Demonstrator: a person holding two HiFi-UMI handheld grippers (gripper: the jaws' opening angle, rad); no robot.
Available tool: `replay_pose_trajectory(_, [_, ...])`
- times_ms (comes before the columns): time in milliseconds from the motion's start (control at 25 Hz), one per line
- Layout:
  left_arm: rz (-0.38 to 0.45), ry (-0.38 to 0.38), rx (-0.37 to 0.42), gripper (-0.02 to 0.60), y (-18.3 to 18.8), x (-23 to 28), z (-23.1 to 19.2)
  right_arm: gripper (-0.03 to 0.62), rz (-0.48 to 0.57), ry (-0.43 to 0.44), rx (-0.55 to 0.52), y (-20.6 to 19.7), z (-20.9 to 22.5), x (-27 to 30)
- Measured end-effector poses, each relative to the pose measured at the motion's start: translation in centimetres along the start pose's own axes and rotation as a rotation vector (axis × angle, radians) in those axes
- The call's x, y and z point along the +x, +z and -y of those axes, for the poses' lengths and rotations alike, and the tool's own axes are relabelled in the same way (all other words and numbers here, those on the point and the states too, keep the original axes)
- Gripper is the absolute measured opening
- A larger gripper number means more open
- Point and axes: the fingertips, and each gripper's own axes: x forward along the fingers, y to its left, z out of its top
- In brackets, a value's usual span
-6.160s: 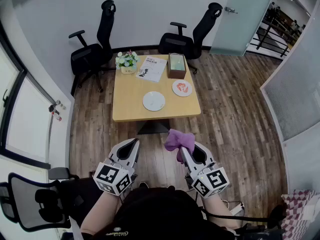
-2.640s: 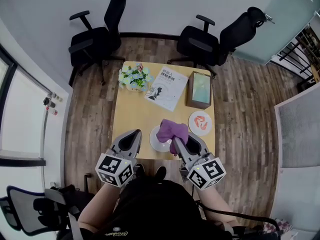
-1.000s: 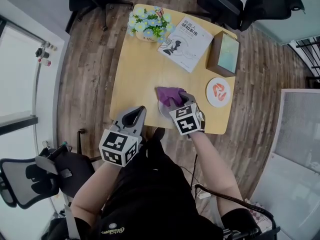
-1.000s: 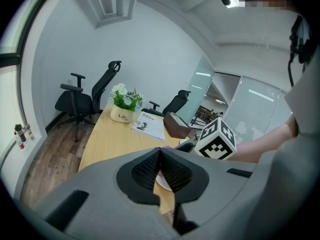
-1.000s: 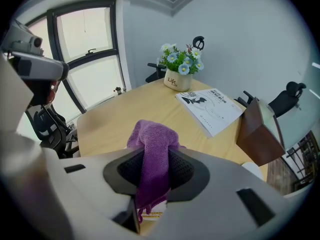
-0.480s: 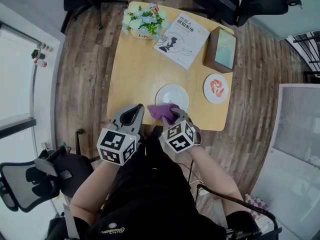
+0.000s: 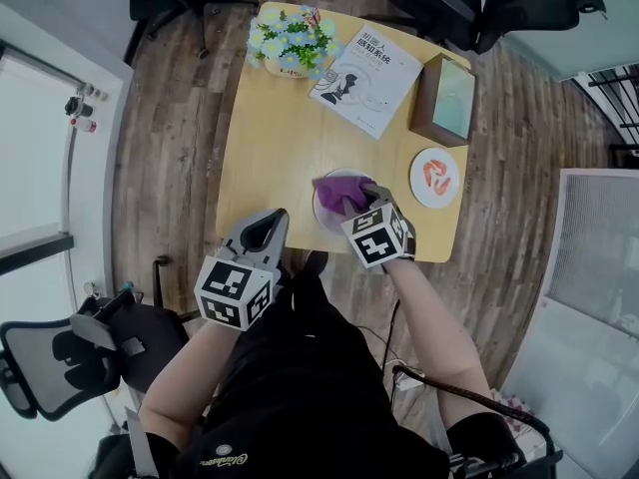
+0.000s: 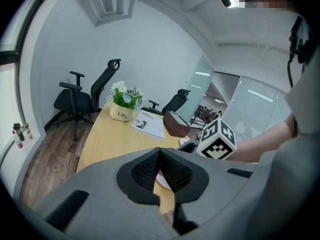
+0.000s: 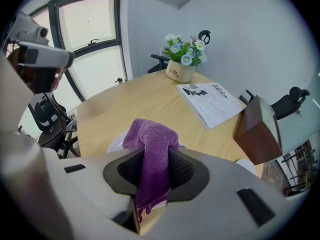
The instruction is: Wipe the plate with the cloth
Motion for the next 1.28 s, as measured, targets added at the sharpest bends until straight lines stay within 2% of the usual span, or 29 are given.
replay_pose_trajectory(160, [-0.005,0.01,0.0,-0.006,-0.1,0.0,-0.3,0.097,-0.015,-0.058,0.026,0.5,3.7,0.6])
replay_pose_trajectory(280, [-0.008,0.014,-0.002,-0.006,-0.3,0.0,-0.4,0.097,-0.018,-0.063,0.024,0.5,4.3,0.6])
replay_pose_trajectory(520, [-0.012,-0.007,0.013,-0.006,-0.1,0.7,0.4,0.097,-0.011,-0.016,0.012,-0.9,1.5,-0.3])
replay_pose_trajectory(880, [-0.035,-0.043,0.03,-0.006,-0.4,1.9,1.7,0.097,-0.027,0.083,0.012,-5.8,-4.4,-2.5])
replay_pose_trajectory(1080, [-0.036,-0.055,0.039,-0.006,-0.2,2.2,2.3,0.097,-0.028,0.084,0.003,-6.1,-4.4,-2.7])
replay_pose_trajectory(1280, [-0.038,-0.048,0.036,-0.006,-0.3,2.0,2.2,0.097,-0.011,0.038,0.007,-4.3,-2.0,-2.0])
